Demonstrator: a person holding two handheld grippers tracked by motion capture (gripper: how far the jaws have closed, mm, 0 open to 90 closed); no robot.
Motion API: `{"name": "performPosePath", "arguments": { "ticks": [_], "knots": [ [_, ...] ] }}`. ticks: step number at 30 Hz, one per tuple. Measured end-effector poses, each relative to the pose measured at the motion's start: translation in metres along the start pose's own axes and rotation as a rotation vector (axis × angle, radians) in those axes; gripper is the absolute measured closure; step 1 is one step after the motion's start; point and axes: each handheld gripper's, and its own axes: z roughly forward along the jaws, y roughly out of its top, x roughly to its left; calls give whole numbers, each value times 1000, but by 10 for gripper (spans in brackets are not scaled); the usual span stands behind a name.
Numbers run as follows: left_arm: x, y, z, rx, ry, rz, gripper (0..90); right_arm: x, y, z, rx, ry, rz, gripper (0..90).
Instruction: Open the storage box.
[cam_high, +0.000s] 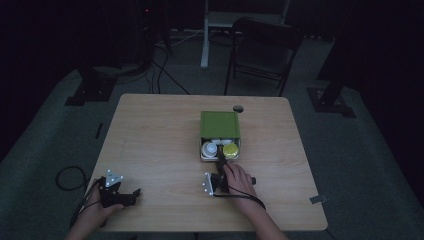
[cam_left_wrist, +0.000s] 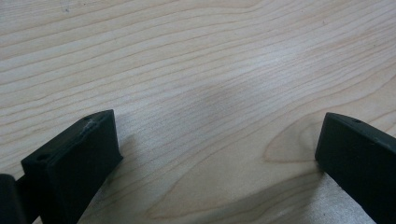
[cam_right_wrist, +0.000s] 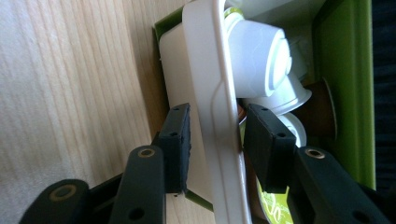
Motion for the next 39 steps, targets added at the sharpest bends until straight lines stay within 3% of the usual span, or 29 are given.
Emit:
{"name": "performPosePath", "arguments": {
  "ticks": [8, 23, 29, 39],
  "knots": [
    [0, 0, 0, 0, 0, 0, 0, 1, 0, 6, 10, -7, -4, 638],
    [0, 0, 0, 0, 0, 0, 0, 0, 2, 11, 31, -14, -62, 698],
    [0, 0, 0, 0, 0, 0, 0, 0, 3, 10, 32, -14, -89, 706],
    [0, 0, 0, 0, 0, 1, 0, 3, 3, -1, 23, 1, -82, 706]
  ]
}}
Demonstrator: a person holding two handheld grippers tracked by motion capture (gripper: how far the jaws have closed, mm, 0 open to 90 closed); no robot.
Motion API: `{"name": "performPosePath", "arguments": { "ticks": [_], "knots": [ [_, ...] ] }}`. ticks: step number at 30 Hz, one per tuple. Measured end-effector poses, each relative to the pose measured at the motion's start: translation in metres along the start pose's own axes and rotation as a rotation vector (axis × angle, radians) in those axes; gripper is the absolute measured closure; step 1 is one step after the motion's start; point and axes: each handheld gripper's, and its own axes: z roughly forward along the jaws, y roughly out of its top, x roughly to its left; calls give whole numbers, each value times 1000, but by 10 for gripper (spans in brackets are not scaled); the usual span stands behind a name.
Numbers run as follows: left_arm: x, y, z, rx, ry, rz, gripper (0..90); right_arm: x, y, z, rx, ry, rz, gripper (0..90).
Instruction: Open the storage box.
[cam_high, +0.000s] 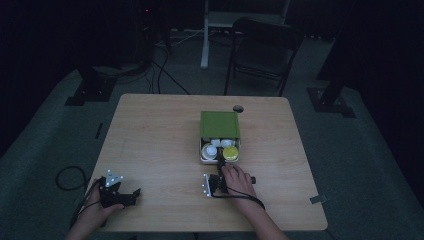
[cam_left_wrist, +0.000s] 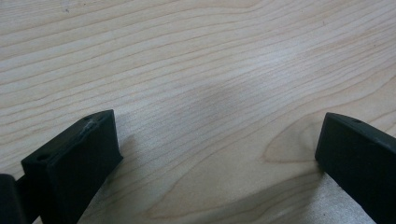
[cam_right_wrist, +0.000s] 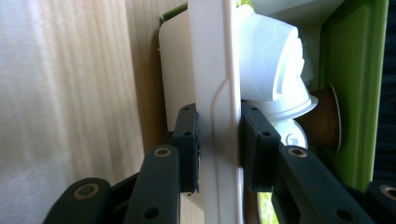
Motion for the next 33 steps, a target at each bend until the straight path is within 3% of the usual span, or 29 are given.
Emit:
{"name": "performPosePath", "arguments": {
  "ticks": [33],
  "knots": [
    [-2, 1, 1, 2, 18, -19, 0, 22, 3, -62, -41, 71, -20, 716]
  ]
}}
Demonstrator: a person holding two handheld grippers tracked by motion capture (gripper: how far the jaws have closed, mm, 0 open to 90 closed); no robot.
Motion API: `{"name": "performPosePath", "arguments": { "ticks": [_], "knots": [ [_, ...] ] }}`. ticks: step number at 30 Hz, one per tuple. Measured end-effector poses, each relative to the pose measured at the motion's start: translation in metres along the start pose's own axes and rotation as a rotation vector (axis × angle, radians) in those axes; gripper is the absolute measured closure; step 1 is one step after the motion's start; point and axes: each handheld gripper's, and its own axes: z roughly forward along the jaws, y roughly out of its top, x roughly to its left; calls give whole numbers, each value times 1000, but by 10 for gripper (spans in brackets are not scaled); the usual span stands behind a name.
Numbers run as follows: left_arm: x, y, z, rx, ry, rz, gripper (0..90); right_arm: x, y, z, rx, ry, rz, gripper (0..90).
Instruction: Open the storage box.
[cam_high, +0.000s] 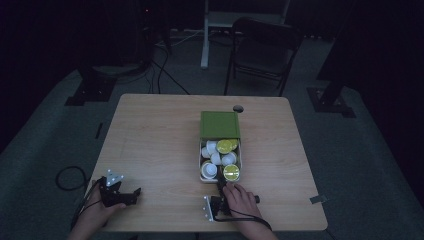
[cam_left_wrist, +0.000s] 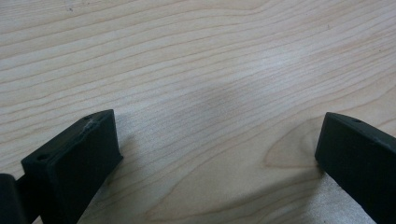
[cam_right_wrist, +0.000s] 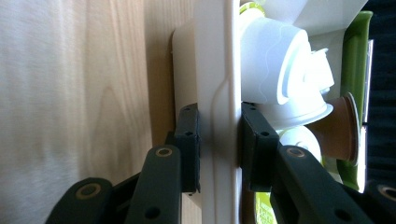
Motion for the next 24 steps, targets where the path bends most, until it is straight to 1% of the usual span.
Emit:
{"name": "performPosePath", "arguments": {
  "ticks": [7, 15, 18, 19, 21, 24],
  "knots": [
    [0, 0, 0, 2, 1, 0, 0, 5, -1, -9, -8, -2, 4, 716],
    [0, 1, 1, 2, -1, 1, 0, 5, -2, -11, -16, 0, -3, 715],
    [0, 1, 1, 1, 0, 0, 1, 4, -2, -14, -22, 18, 10, 701],
    [0, 1, 1, 1, 0, 0, 1, 3, -2, -16, -37, 34, 23, 690],
    [0, 1, 1, 1, 0, -2, 1, 1, -1, -20, -59, 50, 40, 654],
    [0, 1, 1, 1, 0, -2, 1, -2, -1, -26, -83, 58, 57, 614]
  ]
}}
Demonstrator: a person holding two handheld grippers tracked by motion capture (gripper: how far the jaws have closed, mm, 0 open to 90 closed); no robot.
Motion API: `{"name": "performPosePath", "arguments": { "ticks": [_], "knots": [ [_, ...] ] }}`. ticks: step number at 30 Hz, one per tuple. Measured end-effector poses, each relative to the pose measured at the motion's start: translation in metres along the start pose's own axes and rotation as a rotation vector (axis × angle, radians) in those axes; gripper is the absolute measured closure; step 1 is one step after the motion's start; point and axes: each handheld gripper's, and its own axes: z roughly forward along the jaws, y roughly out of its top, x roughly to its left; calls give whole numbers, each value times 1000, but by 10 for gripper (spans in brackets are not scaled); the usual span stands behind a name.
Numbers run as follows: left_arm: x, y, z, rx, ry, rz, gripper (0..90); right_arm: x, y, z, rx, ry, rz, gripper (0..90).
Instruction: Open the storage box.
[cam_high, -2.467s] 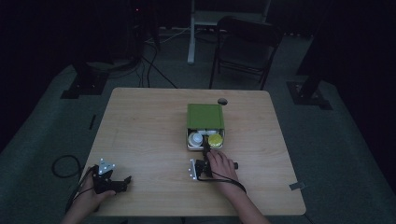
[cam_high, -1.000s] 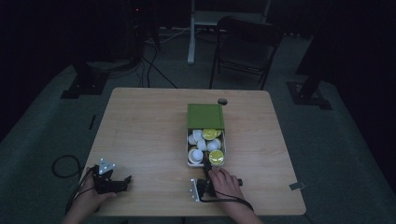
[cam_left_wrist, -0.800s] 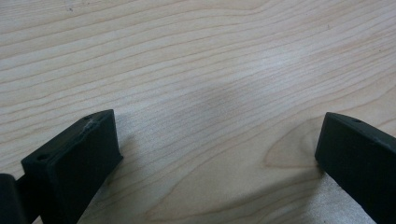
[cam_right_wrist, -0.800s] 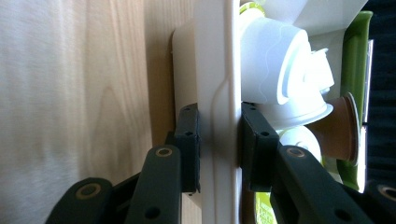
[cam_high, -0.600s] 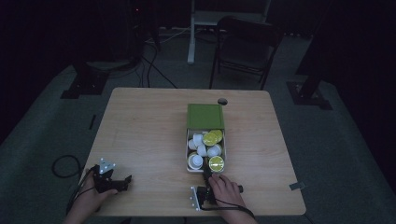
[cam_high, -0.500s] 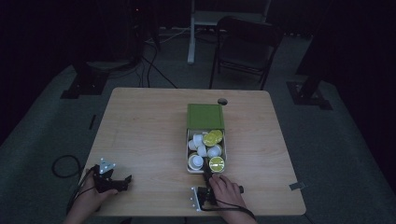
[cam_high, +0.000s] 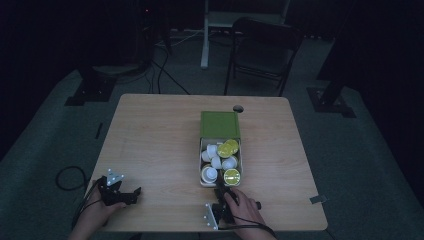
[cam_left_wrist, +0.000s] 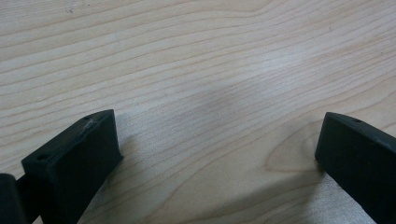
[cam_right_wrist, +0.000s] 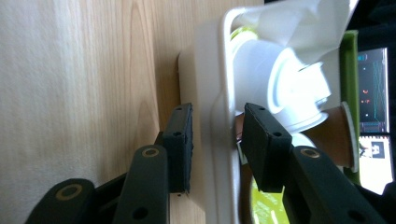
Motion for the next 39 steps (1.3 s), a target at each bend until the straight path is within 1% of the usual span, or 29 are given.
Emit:
{"name": "performPosePath", "arguments": {
  "ticks": [1, 3, 5, 6, 8, 9, 12, 15, 16, 17, 18, 22, 27, 29, 33, 36, 39],
  "knots": [
    [0, 0, 0, 0, 0, 1, 1, -1, 0, -1, -2, 9, 5, 609],
    [0, 0, 0, 0, 0, 0, 1, -4, 1, -5, -21, 45, 26, 597],
    [0, 0, 0, 0, 0, 0, 1, -6, 1, -9, -37, 57, 46, 572],
    [0, 0, 0, 0, 0, 0, 1, -8, 1, -11, -48, 67, 67, 558],
    [0, 0, 0, 0, 0, 0, 1, -11, 0, -13, -59, 74, 90, 534],
    [0, 0, 0, 0, 0, 0, 1, -13, -1, -16, -66, 79, 118, 525],
    [0, 0, 0, 0, 0, 1, 1, -20, -4, -21, -87, 78, 165, 515],
    [0, 0, 0, 0, 0, 0, 1, -28, -8, -26, -105, 77, 233, 506],
    [0, 0, 0, 0, 0, 0, 1, -28, -8, -26, -105, 77, 233, 506],
    [0, 0, 0, 0, 0, 0, 1, -37, -13, -29, -120, 69, 293, 499],
    [0, 0, 0, 0, 0, 0, 1, -40, -16, -30, -124, 65, 322, 498],
    [0, 0, 0, 0, 0, 0, 1, -54, -28, -33, -144, 37, 424, 487],
    [0, 0, 0, -1, 0, -1, 1, -72, -43, -38, -165, -19, 546, 476],
    [0, 0, 0, 0, 0, 0, 1, -78, -50, -38, -168, -33, 597, 463],
    [0, 0, 0, 0, 0, 0, 1, -87, -64, -37, -179, -61, 701, 443],
    [0, 0, 0, 0, 0, 0, 1, -90, -74, -35, -177, -62, 773, 422],
    [0, 0, 0, 0, 0, 0, 1, -91, -83, -35, -173, -68, 833, 404]
  ]
}}
